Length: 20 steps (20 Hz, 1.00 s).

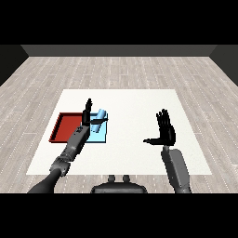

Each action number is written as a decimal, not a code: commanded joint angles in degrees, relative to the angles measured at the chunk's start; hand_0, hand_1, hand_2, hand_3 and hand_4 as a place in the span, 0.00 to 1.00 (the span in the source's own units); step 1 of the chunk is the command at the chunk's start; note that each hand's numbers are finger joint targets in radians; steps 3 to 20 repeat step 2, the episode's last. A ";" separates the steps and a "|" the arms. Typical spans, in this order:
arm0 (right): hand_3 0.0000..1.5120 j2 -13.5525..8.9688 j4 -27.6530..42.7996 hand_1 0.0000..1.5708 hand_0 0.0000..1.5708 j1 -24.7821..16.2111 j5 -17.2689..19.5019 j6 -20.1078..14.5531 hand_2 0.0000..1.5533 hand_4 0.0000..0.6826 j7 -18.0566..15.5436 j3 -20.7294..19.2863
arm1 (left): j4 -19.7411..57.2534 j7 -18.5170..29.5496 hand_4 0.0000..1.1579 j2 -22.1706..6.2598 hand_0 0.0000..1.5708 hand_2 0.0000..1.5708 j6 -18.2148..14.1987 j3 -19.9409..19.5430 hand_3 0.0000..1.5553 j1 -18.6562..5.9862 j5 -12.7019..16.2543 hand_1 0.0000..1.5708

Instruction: Pick the blue can and put it in the blue box

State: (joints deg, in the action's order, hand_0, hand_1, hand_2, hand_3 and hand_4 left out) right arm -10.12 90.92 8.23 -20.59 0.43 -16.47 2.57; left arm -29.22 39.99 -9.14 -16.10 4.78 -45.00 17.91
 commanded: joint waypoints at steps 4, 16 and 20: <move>0.00 -1.83 -1.72 0.00 0.00 -2.16 1.40 2.67 0.00 0.00 -0.35 1.21 | -11.93 3.02 0.00 0.22 0.00 0.00 15.41 1.83 0.00 9.57 3.65 0.00; 0.00 -1.83 -1.72 0.00 0.00 -2.16 1.40 2.67 0.00 0.00 -0.35 1.21 | -11.93 3.02 0.00 0.22 0.00 0.00 15.41 1.83 0.00 9.57 3.65 0.00; 0.00 -1.83 -1.72 0.00 0.00 -2.16 1.40 2.67 0.00 0.00 -0.35 1.21 | -11.93 3.02 0.00 0.22 0.00 0.00 15.41 1.83 0.00 9.57 3.65 0.00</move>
